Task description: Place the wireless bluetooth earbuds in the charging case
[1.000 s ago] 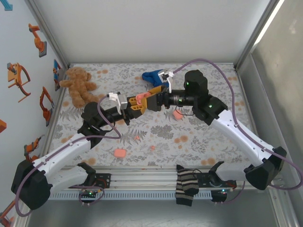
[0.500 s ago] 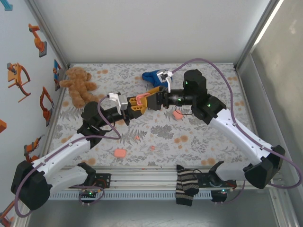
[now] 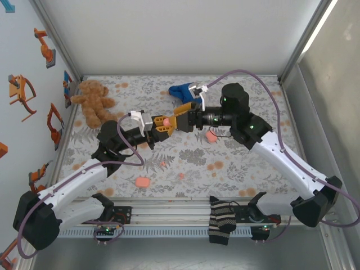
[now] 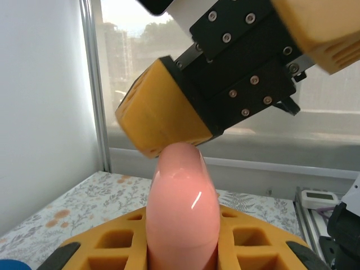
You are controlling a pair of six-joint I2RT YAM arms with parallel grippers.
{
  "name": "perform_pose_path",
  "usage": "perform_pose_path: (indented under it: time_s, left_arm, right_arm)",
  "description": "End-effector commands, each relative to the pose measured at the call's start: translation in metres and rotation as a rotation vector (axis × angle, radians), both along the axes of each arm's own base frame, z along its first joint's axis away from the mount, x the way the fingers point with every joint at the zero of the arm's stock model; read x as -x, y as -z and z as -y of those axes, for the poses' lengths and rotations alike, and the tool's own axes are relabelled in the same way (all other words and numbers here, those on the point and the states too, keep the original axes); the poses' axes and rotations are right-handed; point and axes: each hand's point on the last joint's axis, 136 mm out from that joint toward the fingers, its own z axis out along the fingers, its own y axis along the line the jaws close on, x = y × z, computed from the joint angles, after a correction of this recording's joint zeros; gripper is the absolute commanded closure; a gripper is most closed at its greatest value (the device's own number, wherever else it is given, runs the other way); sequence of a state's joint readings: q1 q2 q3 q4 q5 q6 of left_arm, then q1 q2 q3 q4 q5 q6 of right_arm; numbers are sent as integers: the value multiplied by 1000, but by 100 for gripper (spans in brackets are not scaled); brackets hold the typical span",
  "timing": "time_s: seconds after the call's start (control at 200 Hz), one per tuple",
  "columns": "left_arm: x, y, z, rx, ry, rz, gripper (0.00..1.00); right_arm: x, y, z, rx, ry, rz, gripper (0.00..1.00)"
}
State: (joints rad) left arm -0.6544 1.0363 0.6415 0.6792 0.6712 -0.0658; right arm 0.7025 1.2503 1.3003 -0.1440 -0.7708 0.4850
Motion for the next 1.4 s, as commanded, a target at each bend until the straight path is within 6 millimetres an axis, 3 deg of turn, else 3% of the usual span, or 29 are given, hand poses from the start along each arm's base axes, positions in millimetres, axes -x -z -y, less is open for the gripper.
perform_pose_path:
  time_s: [0.0,0.275,0.586,0.736,0.866,0.982,1.397]
  left_arm:
    - [3,-13,-1,20,3,37,100]
    - [10,-11,-9,61,-2,24,100]
    - [32,-15,-18,86,60,12,100]
    - [42,-18,-17,69,104,21,100]
    - [45,-18,-17,62,124,28,100]
    - [47,-19,-16,61,135,33,100]
    - [49,-21,-17,66,141,42,100]
  right_arm:
    - [7,-14,6,-26,-7,61,30]
    - [-4,-7,29,107,139,230,28]
    - [27,-1,39,150,-10,521,25]
    - [40,9,37,151,-109,604,30]
    - [40,13,33,155,-143,631,31]
    - [44,15,26,157,-192,654,38]
    - [39,23,3,152,-238,648,42]
